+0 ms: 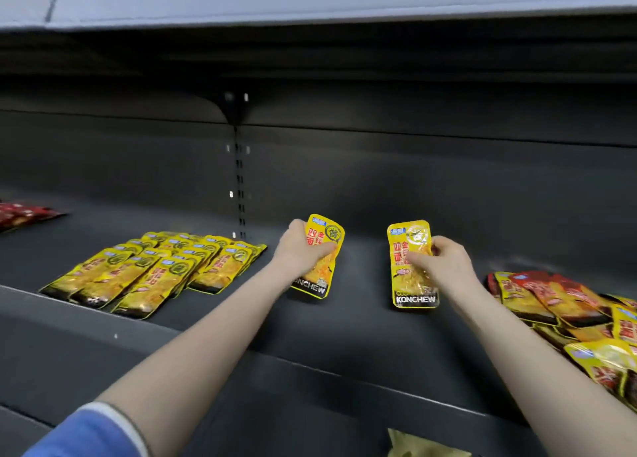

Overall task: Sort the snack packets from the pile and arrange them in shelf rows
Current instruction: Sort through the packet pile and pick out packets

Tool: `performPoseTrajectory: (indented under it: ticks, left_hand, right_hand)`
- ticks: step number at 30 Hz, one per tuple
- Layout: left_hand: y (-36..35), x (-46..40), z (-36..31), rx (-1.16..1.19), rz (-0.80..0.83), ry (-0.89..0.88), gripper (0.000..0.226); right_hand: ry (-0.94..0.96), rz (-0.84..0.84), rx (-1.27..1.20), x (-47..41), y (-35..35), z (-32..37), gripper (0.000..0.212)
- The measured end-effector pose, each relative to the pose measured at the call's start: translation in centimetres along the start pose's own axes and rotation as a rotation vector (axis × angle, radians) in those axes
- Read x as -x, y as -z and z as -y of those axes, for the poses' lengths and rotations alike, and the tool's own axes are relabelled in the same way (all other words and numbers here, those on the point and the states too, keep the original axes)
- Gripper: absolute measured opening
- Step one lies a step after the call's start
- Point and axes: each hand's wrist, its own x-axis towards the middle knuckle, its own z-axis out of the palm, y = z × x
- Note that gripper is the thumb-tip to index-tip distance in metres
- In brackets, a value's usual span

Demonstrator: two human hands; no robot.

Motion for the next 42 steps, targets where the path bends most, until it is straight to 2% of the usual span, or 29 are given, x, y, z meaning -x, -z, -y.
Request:
performPoseTrajectory:
  ticks: [8,13,16,25,27,37,42]
  left_hand:
    - [12.9,-4.1,6.6,-0.021,-0.002,-0.037,0.04]
    - [19.8,-7.2,10.2,0.039,0.012,-0.043,0.039]
    - [22.0,-8.4,11.6,0.103,0.023,-0.039,0.025]
    - [22.8,-9.4,14.3,0.192,0.063,0.012,0.022]
    - [22.6,-9.5,14.4,0.2,0.07,0.028,0.03]
    - [21.8,-9.8,13.8,0.254,0.092,0.027,0.035]
    - [21.7,-10.0,14.0,0.235,0.107,0.035,0.038]
  right_hand:
    - [-0.124,0.127,-0.259,2.5,-14.3,5.9,0.015]
    - [-0.194,0.166,-0.333,3.3,-21.3,8.4,0.019]
    - [-0.24,0.175,-0.338,3.6,-23.5,9.0,0.024]
    - [-0.331,0.298,-0.341,4.1,-26.6,8.5,0.007]
    - [-0.335,0.321,-0.348,4.0,-27.1,8.7,0.008]
    - [-0.325,0.242,-0.179,3.2,-28.6,8.2,0.023]
    - [-0.307,0.245,-0.198,2.8,-29.2,8.0,0.028]
